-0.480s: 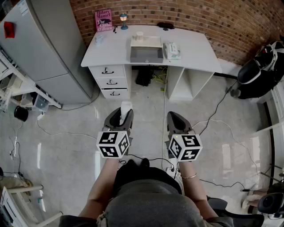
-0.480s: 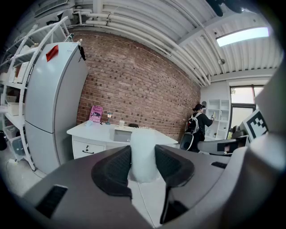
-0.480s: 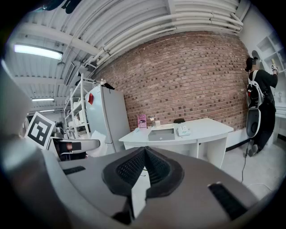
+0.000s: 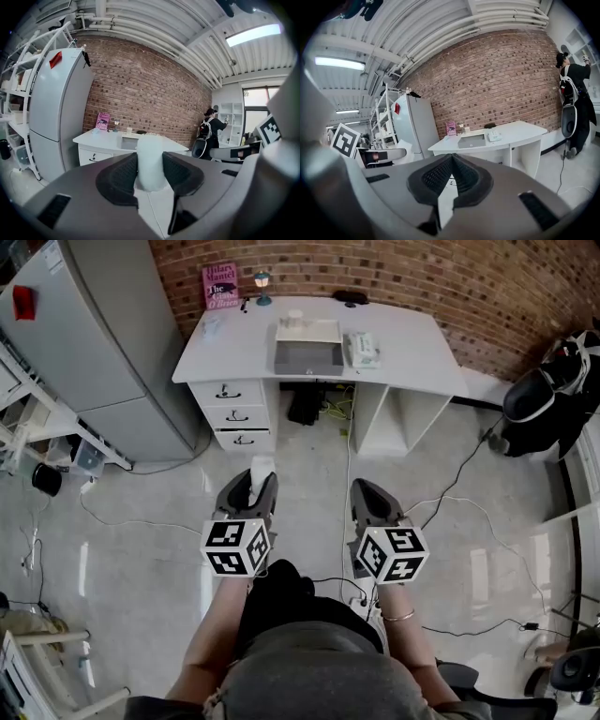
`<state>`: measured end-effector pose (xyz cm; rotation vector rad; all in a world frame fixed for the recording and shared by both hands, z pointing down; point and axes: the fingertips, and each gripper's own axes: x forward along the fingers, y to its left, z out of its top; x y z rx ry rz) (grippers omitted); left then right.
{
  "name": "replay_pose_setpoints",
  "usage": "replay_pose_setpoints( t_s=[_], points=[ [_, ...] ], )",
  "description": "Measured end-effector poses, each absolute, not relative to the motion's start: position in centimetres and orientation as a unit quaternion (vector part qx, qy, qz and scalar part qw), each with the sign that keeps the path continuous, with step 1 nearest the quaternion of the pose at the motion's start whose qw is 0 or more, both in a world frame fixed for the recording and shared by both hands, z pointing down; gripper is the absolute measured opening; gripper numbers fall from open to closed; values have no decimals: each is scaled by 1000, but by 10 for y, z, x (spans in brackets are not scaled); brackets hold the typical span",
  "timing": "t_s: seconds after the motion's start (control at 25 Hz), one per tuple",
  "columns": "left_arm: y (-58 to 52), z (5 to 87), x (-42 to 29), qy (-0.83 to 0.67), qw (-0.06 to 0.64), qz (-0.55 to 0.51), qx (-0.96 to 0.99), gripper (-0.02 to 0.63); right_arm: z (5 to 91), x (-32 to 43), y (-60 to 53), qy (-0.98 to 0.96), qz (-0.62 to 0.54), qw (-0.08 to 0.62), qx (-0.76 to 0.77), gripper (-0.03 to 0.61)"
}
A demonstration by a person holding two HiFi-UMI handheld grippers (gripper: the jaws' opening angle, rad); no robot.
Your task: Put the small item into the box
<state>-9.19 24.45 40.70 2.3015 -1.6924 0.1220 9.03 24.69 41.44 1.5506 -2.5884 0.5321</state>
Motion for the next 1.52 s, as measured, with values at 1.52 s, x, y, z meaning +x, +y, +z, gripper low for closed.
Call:
replay_pose_setpoints(
  t_s=[1.52],
  points=[
    [-15,426,-137,-562,163,59,809,173,421,52,2,-815,202,51,541,6]
  ],
)
